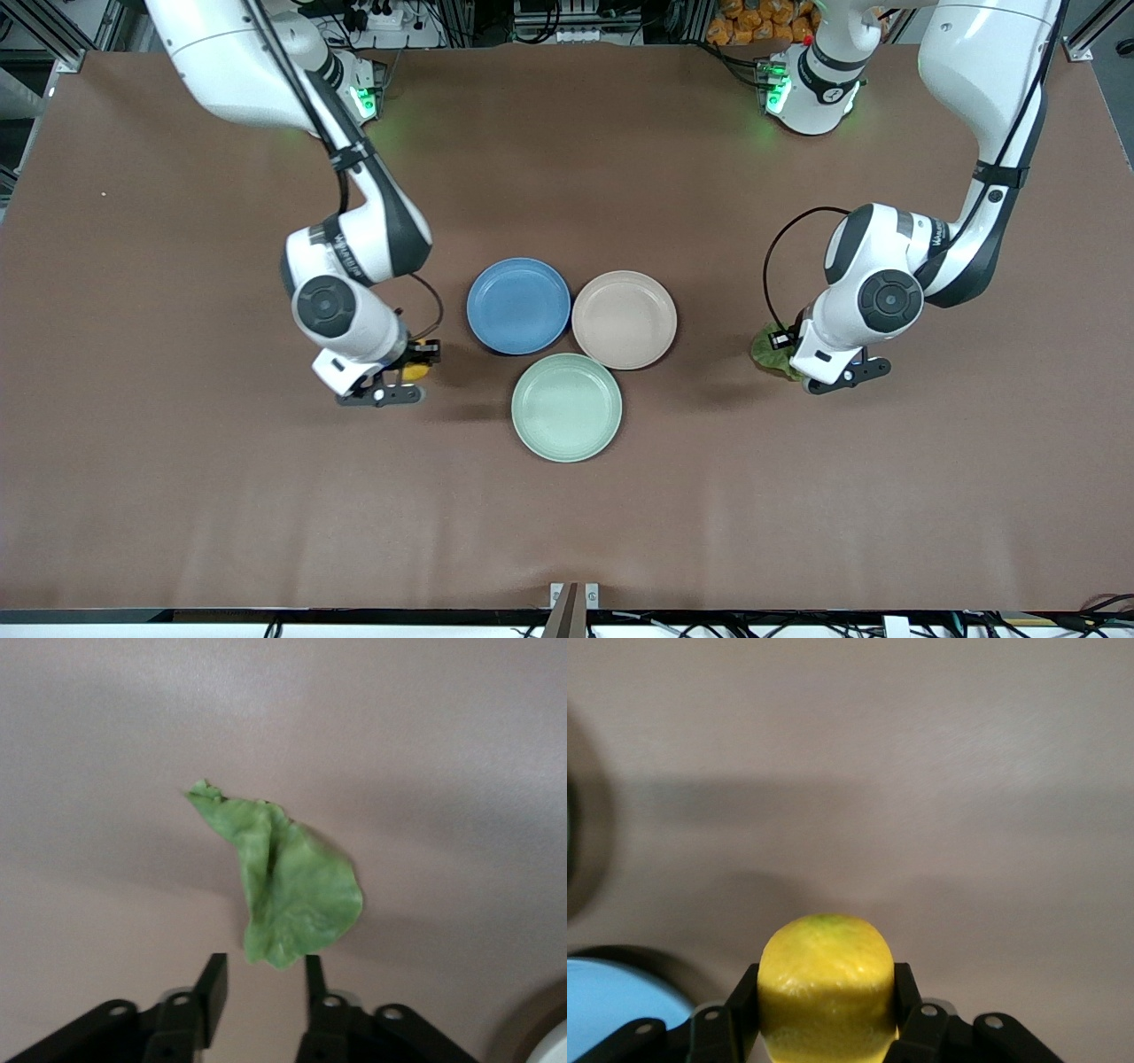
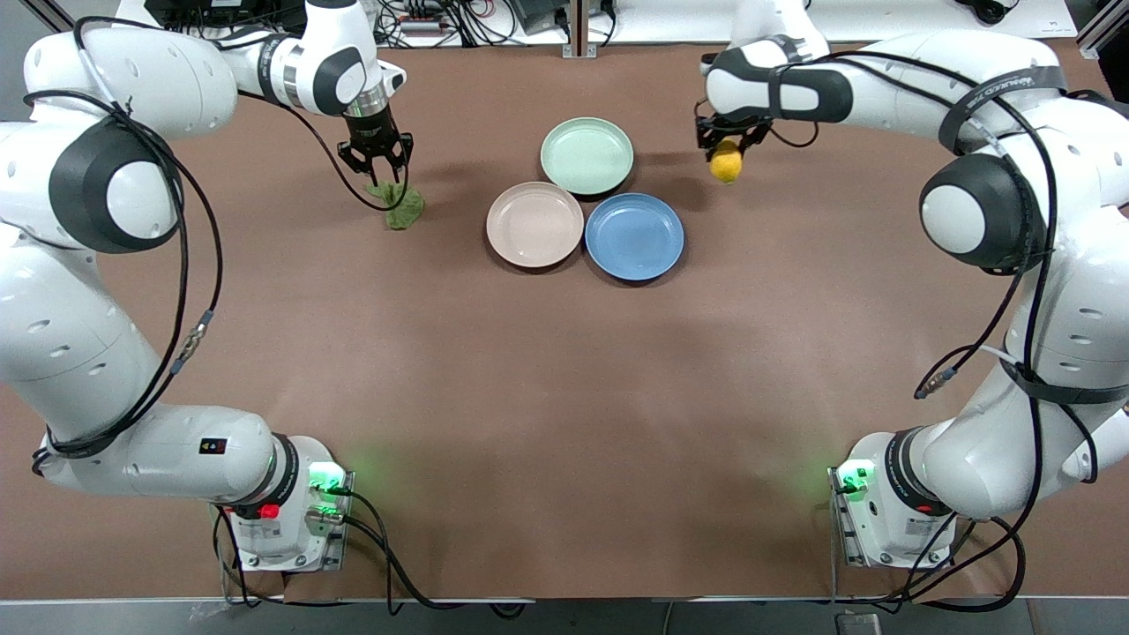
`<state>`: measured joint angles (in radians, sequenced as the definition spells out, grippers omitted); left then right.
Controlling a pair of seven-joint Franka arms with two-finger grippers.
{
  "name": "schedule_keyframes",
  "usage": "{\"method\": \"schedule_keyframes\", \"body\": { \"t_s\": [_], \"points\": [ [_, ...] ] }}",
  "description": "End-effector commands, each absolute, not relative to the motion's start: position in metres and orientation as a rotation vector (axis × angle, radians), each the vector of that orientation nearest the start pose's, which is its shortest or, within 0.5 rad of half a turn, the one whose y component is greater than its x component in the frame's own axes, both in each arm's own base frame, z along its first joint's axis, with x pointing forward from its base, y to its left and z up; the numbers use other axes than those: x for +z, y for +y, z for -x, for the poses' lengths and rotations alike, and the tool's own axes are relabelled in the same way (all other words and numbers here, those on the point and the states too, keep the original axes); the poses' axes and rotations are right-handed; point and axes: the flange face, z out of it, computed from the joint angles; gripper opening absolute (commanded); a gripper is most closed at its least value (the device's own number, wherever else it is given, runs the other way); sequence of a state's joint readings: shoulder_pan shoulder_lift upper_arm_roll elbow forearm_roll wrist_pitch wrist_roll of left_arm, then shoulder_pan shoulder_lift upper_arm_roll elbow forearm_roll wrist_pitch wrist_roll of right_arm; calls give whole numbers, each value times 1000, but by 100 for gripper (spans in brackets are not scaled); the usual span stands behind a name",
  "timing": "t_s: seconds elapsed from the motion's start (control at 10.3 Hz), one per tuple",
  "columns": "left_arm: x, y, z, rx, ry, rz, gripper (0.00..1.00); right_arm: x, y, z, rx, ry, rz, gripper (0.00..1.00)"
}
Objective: Pick lemon and lettuce from blue and beige plates
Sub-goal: 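Lift the lemon with the right gripper while the left gripper carries lettuce aside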
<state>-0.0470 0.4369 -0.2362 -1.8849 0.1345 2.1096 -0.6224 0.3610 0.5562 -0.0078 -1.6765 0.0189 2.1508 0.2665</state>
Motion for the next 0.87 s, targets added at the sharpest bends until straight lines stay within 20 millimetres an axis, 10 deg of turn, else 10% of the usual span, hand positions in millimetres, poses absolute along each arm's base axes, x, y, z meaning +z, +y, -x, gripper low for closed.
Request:
{"method": "schedule_keyframes", "body": {
  "t_s": [0.0,0.1,0.78],
  "points": [
    [279,-142,-586,253,-402,2994,47,274,172,-648,130,-270,3135,0],
    [288,-141,-589,229,-412,2999,99,268,140,-654,140,-337,3121,0],
    [485,-138,-593,-16,-180,3023,100,224,15,-668,178,-380,3085,10]
  ]
}}
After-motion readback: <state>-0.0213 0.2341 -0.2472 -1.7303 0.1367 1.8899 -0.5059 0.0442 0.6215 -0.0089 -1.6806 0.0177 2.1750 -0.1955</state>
